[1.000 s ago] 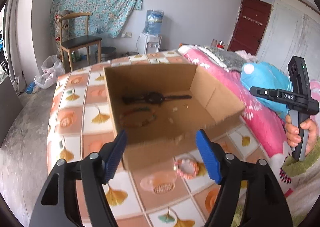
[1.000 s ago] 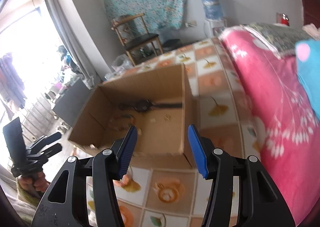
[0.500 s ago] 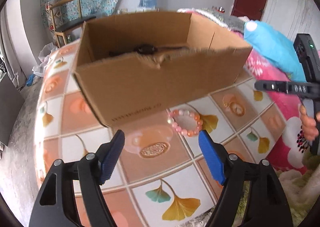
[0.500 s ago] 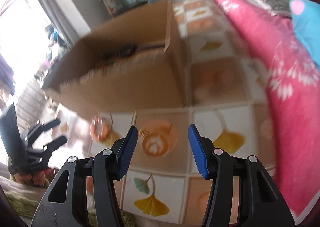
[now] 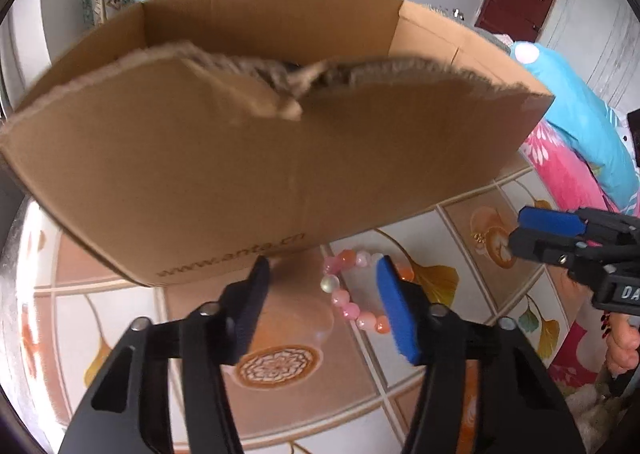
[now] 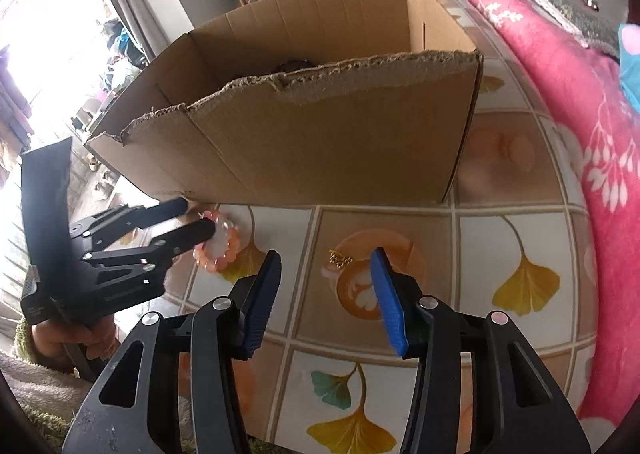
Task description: Organize jewelry
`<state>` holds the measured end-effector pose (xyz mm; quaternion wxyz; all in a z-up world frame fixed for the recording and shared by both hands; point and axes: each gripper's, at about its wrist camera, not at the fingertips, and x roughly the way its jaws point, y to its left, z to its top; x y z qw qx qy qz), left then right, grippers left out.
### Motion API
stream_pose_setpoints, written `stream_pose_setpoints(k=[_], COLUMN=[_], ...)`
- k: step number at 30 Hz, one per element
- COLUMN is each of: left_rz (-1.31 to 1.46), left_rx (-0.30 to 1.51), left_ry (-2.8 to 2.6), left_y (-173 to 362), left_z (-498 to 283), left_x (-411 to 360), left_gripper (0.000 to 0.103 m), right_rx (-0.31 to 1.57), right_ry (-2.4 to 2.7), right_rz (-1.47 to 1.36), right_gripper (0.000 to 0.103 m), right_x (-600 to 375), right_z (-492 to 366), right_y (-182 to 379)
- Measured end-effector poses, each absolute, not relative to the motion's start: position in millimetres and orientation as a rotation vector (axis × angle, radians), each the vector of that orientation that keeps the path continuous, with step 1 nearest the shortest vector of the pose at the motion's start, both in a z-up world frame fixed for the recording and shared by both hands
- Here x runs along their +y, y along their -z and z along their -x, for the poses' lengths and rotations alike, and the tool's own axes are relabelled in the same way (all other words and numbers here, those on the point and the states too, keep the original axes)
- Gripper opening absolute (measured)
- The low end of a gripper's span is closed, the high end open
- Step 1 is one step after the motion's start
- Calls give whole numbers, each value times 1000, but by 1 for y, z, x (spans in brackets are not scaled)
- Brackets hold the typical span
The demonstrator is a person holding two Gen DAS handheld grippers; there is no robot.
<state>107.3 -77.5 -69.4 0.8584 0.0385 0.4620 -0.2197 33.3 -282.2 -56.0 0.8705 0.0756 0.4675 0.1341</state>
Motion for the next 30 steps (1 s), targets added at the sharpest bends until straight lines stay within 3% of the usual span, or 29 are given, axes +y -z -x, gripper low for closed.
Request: stream_pose_setpoints(k=[10,30], left_rz=[-196,-234], left_rx=[943,954], left_ry=[446,393], left_y=[73,73], left_z=[-106,-86], left_x=[-90,-74], left_gripper=[9,9], right_rx=[974,987], right_ry=[-255,-276], right_rz=[-151,-19], right_gripper=[37,10], right_x=[-288,-248], right_z=[-39,-50], right_y=[61,76])
